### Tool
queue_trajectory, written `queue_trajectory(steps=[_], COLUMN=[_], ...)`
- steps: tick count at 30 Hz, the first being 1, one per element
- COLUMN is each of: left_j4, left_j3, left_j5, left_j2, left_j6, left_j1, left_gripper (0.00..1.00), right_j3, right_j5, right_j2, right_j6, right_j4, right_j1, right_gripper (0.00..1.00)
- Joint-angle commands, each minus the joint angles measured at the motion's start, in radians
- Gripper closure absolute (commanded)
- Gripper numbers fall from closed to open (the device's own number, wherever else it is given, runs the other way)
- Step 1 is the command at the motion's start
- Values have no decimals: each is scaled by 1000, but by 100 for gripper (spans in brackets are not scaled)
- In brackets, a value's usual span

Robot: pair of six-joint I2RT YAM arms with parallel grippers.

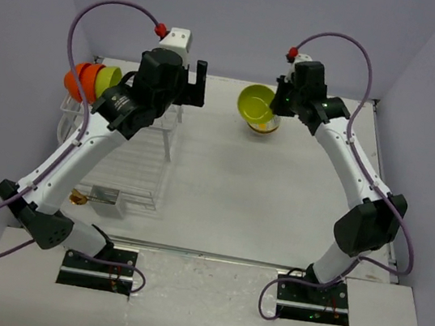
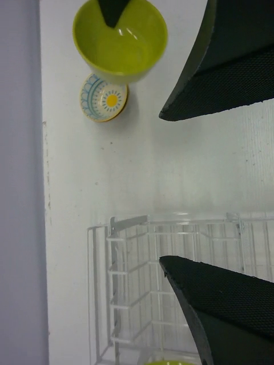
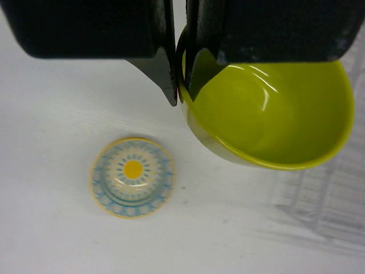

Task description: Unload the bowls from the dish rack

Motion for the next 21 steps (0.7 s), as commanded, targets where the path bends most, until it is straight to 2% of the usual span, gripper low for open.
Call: queue_trajectory(steps=[1,2,3,6,9,15,20,21], left_j4=[2,-5,-28,-68,-81,-68,-65,-65], left_j3=[-2,-23,-32,-54,-71,-114,-123,-123], left_j5=[-182,-222,-304,-423,-458,-366,-345,-339], left_j2=[-132,-148,-159,-188,-192,-205,-234,-240], left_j6=[22,22,23,29,30,39,49,52], left_j1=[7,7,8,16,45,137,154,154], left_gripper=[0,0,0,0,0,0,0,0], right_j3=[-75,-93,-113,-153,-140,-66,-49,-45], right_j5=[-2,-12,-14,-14,-32,35,12,6], right_j2=[-32,-14,-1,72,158,319,381,387], right_j6=[53,62,85,131,142,114,119,120], right_j4=[5,20,28,56,74,45,45,45], right_j1=[-183,-266,-305,-469,-506,-537,-540,-540], right_gripper=[100,100,100,100,100,100,100,97])
